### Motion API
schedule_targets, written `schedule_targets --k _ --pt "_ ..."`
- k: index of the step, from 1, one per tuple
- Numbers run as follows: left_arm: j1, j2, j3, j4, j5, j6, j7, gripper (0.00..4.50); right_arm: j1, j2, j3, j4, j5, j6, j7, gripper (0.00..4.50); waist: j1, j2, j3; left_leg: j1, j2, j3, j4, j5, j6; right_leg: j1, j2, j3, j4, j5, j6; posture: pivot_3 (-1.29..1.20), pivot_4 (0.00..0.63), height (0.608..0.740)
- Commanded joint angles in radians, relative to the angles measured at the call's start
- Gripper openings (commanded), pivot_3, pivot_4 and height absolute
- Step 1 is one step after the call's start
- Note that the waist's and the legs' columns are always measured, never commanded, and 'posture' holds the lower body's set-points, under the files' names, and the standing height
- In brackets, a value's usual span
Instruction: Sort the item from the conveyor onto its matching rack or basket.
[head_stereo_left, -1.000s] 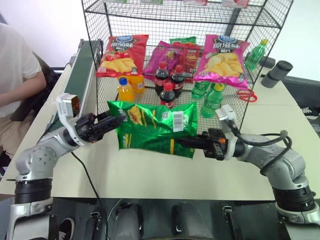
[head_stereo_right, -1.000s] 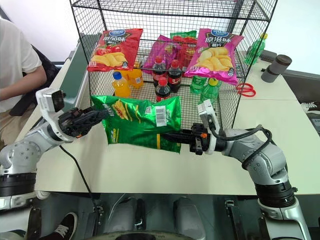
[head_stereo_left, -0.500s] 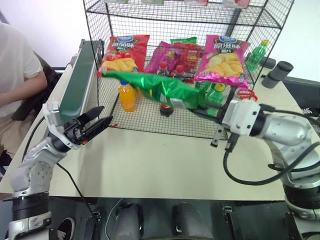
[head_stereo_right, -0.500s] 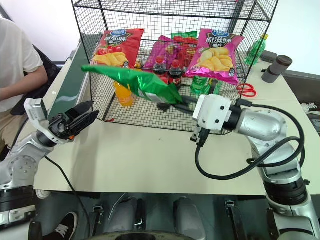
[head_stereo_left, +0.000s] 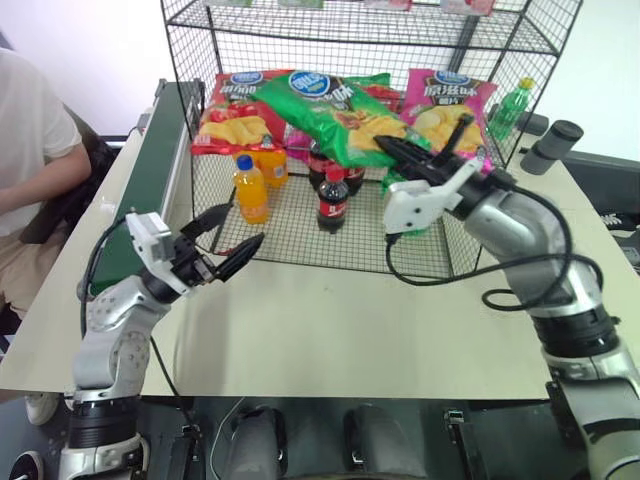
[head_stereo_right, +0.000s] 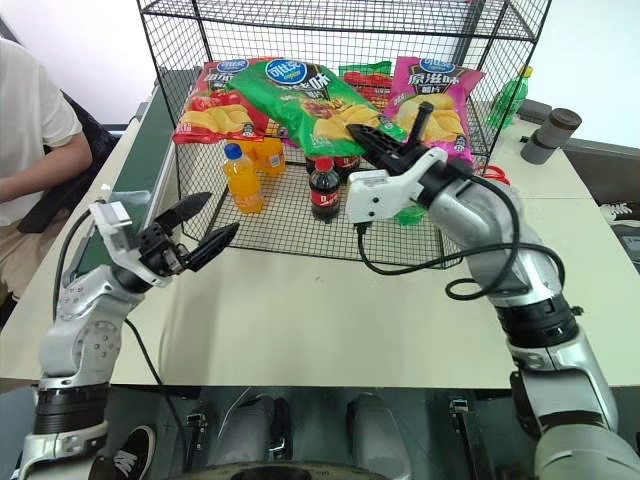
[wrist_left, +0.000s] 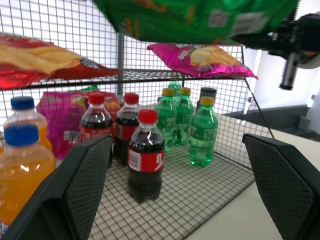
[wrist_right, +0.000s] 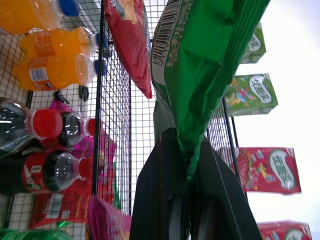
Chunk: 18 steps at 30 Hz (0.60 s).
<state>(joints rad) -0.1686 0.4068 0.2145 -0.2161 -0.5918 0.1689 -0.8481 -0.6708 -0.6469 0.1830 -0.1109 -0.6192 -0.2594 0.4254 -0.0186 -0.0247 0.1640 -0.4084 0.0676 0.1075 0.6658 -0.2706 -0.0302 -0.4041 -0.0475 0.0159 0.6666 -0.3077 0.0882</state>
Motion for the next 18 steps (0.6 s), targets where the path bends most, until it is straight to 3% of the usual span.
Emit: schedule_targets --k 1,7,18 --pt "-0.007 0.013 -0.005 -0.053 0.075 -0.055 0.053 4.45 -0.058 0.005 -0.005 0.084 -0.072 0.054 -0.057 0.00 0.001 0.000 0.000 0.000 0.000 0.000 0.000 0.000 0.000 0.000 0.000 0.000 0.000 0.000 0.000 0.00 0.150 0.740" --pt "0.004 0.004 -0.033 -0.071 0.180 -0.138 0.117 4.45 -0.148 0.061 -0.001 0.175 -0.096 0.184 -0.085 0.00 -0.001 0.000 0.000 0.000 0.000 0.001 0.000 0.000 0.000 0.000 0.000 0.000 0.000 0.000 0.000 0.00 0.150 0.740" --pt "0.005 -0.052 -0.065 -0.083 0.291 -0.221 0.269 4.45 -0.153 0.127 0.042 0.202 -0.120 0.401 -0.026 0.00 0.000 0.000 0.000 0.000 0.000 0.002 -0.001 -0.001 0.001 -0.001 0.000 0.000 0.000 0.000 0.000 0.00 0.150 0.740"
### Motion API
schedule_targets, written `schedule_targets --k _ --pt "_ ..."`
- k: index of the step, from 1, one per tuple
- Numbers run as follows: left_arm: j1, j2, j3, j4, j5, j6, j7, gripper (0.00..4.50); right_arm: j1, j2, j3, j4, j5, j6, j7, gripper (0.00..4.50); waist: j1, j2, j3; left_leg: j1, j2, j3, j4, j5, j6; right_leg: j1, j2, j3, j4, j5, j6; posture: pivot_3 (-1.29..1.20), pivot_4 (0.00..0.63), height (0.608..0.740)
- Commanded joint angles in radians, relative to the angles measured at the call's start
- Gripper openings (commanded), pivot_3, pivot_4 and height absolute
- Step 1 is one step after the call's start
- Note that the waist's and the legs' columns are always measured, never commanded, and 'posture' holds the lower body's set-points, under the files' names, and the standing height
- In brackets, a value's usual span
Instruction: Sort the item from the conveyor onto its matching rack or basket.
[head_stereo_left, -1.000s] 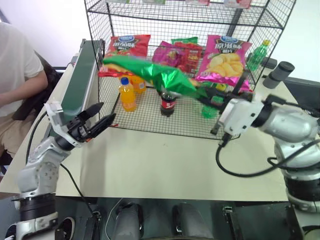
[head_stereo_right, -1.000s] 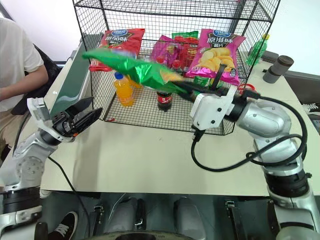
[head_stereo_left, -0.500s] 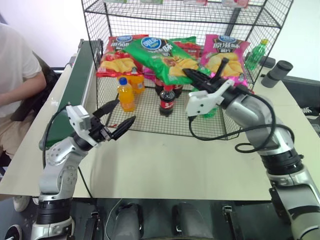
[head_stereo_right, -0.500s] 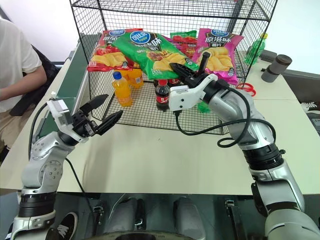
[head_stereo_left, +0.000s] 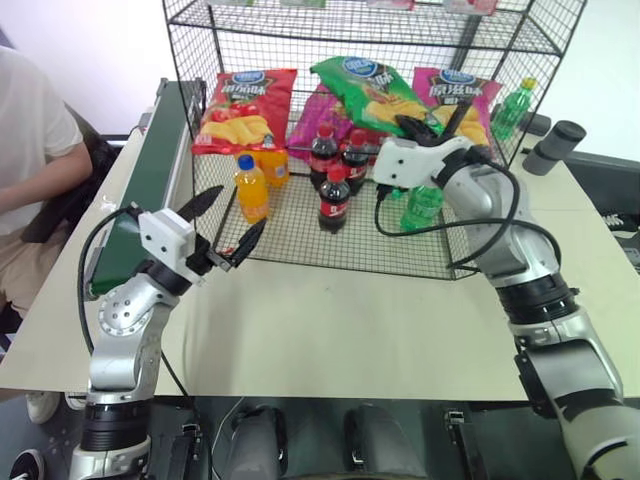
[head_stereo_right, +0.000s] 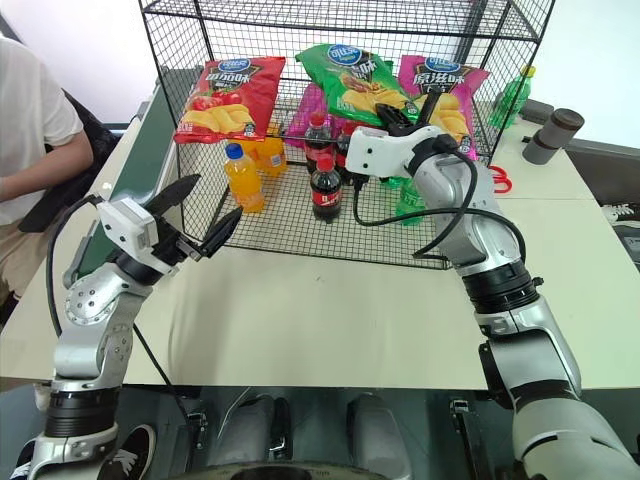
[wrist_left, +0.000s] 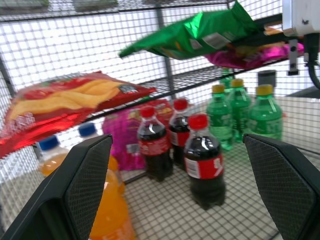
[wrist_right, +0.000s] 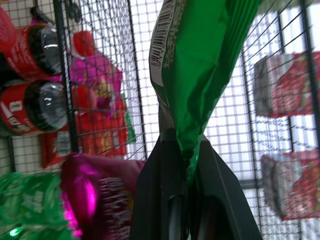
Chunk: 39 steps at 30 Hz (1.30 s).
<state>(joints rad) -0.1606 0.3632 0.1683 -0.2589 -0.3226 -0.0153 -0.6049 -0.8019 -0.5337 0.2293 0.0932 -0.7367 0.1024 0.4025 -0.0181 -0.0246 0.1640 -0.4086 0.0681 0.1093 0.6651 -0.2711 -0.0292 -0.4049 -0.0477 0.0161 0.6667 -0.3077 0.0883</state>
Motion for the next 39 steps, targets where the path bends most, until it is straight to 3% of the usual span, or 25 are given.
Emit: schedule_targets --k 1,16,17,18,23,28,39 --pt "-0.002 -0.011 -0.023 -0.042 0.030 -0.046 0.027 4.45 -0.030 0.024 -0.003 0.011 0.000 0.056 -0.004 0.00 0.000 0.000 0.000 0.000 0.000 0.000 0.000 0.000 0.000 0.000 0.000 0.000 0.000 0.000 0.000 0.00 0.150 0.740" --pt "0.003 -0.027 -0.041 -0.049 0.047 -0.079 0.087 4.45 -0.078 0.151 0.005 0.035 0.098 0.125 -0.005 0.00 -0.002 0.000 0.000 0.000 0.000 0.000 0.000 0.000 0.000 0.000 0.000 0.000 0.000 0.000 0.000 0.00 0.150 0.740" --pt "0.004 -0.030 -0.042 -0.048 0.046 -0.079 0.091 4.50 -0.086 0.157 -0.001 0.037 0.113 0.126 -0.005 0.64 -0.002 0.000 0.000 0.000 0.000 0.000 0.000 0.000 0.000 0.000 0.000 0.000 0.000 0.000 0.000 0.00 0.150 0.740" --pt "0.005 -0.032 -0.042 -0.048 0.045 -0.078 0.094 4.50 -0.091 0.161 -0.005 0.038 0.123 0.127 -0.004 0.91 -0.002 0.000 0.000 0.000 0.000 0.000 0.000 0.000 0.000 0.000 0.000 0.000 0.000 0.000 0.000 0.00 0.150 0.740" --pt "0.004 -0.030 -0.044 -0.043 0.052 -0.082 0.094 4.50 -0.124 0.165 -0.006 0.047 0.157 0.123 -0.004 3.33 -0.002 0.000 0.000 0.000 0.000 0.000 0.000 0.000 0.000 0.000 0.000 0.000 0.000 0.000 0.000 0.00 0.150 0.740" --pt "0.006 -0.029 -0.045 -0.030 0.059 -0.089 0.091 4.50 -0.129 0.230 -0.042 -0.004 0.300 0.133 0.036 3.33 -0.003 0.000 0.000 0.000 0.000 0.000 0.000 -0.001 0.001 0.000 0.000 0.000 0.000 0.000 0.000 0.00 0.150 0.740" --pt "-0.005 -0.028 -0.047 -0.025 0.066 -0.087 0.092 4.50 -0.113 0.303 -0.065 -0.025 0.461 0.128 0.037 3.33 -0.001 0.000 0.000 0.000 0.000 0.000 0.000 -0.001 0.002 -0.001 0.000 0.000 0.000 0.000 0.000 0.00 0.150 0.740"
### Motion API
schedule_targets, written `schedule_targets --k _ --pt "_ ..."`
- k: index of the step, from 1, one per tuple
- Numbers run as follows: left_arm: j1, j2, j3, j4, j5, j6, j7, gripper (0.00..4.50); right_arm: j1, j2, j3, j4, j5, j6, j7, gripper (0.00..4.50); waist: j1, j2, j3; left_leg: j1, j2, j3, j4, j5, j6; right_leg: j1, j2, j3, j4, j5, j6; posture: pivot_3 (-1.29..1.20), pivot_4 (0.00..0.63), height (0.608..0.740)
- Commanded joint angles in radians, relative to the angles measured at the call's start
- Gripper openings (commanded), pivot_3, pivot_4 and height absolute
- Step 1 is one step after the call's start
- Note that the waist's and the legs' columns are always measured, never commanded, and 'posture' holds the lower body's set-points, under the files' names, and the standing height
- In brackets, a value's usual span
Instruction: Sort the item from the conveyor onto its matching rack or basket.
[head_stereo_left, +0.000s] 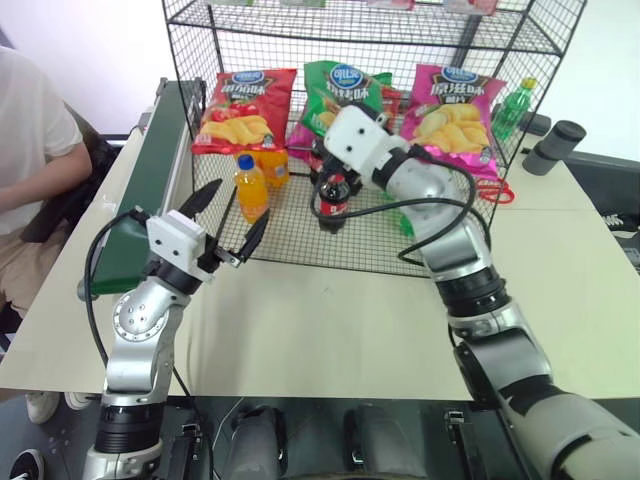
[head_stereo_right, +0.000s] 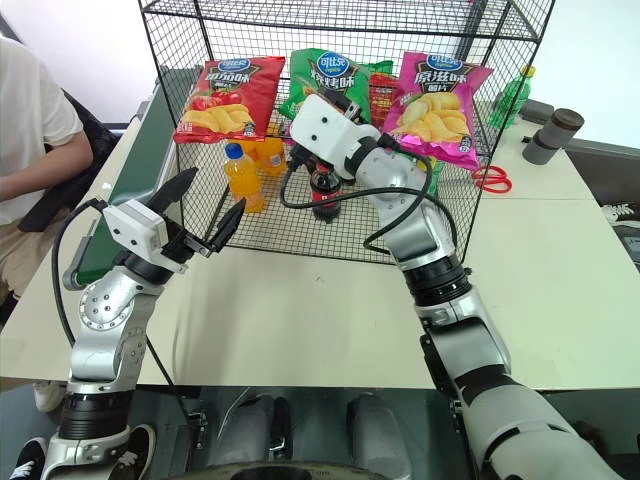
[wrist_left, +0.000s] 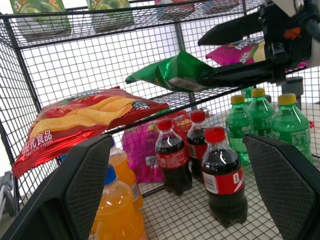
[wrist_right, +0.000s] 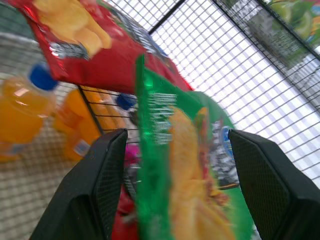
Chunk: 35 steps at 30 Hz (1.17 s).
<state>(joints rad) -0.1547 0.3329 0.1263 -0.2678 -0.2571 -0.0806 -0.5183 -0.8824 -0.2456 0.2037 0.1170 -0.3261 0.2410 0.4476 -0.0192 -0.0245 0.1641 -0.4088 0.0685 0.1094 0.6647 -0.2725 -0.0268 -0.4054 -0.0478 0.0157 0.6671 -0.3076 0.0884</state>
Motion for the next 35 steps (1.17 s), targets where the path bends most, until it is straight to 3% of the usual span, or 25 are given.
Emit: schedule_targets --k 1,3,7,12,14,18,22,26,30,35 --pt "-0.011 0.003 -0.005 -0.015 0.002 -0.021 0.006 4.50 -0.034 0.012 -0.033 -0.046 0.060 -0.028 0.001 3.33 0.000 0.000 0.000 0.000 0.000 0.000 0.000 0.000 0.000 0.000 0.000 0.000 0.000 0.000 0.000 0.00 0.150 0.740" --pt "-0.013 0.002 -0.006 -0.014 0.005 -0.022 0.007 4.50 -0.025 0.020 -0.035 -0.048 0.112 -0.034 0.038 3.33 0.000 0.000 0.000 0.000 0.000 0.000 0.000 0.000 0.000 0.000 0.000 0.000 0.000 0.000 0.000 0.00 0.150 0.740" --pt "0.004 0.014 -0.011 -0.033 -0.011 -0.009 -0.019 4.50 0.076 0.112 -0.174 -0.217 0.464 0.120 0.151 3.33 0.000 0.000 0.000 0.000 0.001 0.000 -0.001 0.000 0.000 0.000 0.001 0.000 0.000 0.000 0.000 0.00 0.150 0.740" --pt "0.094 0.094 0.018 -0.091 -0.171 0.139 -0.117 4.50 0.198 0.048 -0.365 -0.468 0.834 0.264 0.237 3.33 0.005 0.000 0.000 -0.001 0.002 -0.001 -0.001 -0.001 0.002 0.000 -0.002 -0.001 -0.001 0.000 0.000 0.00 0.150 0.740" --pt "0.139 0.147 0.037 -0.118 -0.243 0.205 -0.170 4.50 0.315 -0.025 -0.407 -0.542 0.942 0.346 0.284 3.33 0.005 0.000 0.000 -0.001 0.001 -0.002 -0.001 -0.002 0.003 0.001 -0.003 -0.001 -0.001 0.000 0.000 0.00 0.150 0.740" --pt "0.200 0.251 0.132 -0.105 -0.278 0.329 -0.156 4.50 0.680 -0.256 -0.442 -0.657 0.934 0.316 0.455 3.33 0.005 0.001 0.000 0.001 0.001 -0.006 -0.002 -0.002 0.003 0.006 -0.004 -0.003 -0.005 0.000 0.000 0.00 0.150 0.740" --pt "0.219 0.342 0.234 -0.008 -0.285 0.337 -0.213 4.50 0.870 -0.391 -0.563 -0.630 0.952 0.266 0.544 3.33 -0.004 0.004 0.002 0.003 -0.001 -0.004 -0.002 -0.002 0.003 0.005 -0.003 -0.001 -0.003 0.000 0.000 0.00 0.150 0.740" --pt "0.205 0.392 0.285 0.046 -0.350 0.354 -0.307 4.50 0.970 -0.478 -0.609 -0.553 0.918 0.180 0.631 3.33 0.000 0.003 0.002 0.008 -0.001 -0.005 -0.002 -0.002 0.003 0.009 0.000 0.000 -0.003 -0.001 -0.005 0.00 0.150 0.740" --pt "0.186 0.427 0.280 0.135 -0.296 0.295 -0.369 4.50 0.992 -0.505 -0.608 -0.483 0.930 0.131 0.693 4.48 0.005 0.003 0.002 0.008 -0.001 -0.004 -0.002 -0.002 0.003 0.010 -0.001 0.001 -0.004 -0.002 -0.005 0.00 0.150 0.740" --pt "0.195 0.431 0.269 0.152 -0.251 0.236 -0.401 4.50 0.962 -0.512 -0.596 -0.455 0.904 0.091 0.678 4.48 0.002 0.003 0.002 0.007 -0.001 -0.004 -0.002 -0.002 0.003 0.008 -0.001 0.001 -0.004 0.000 -0.003 0.00 0.150 0.740"
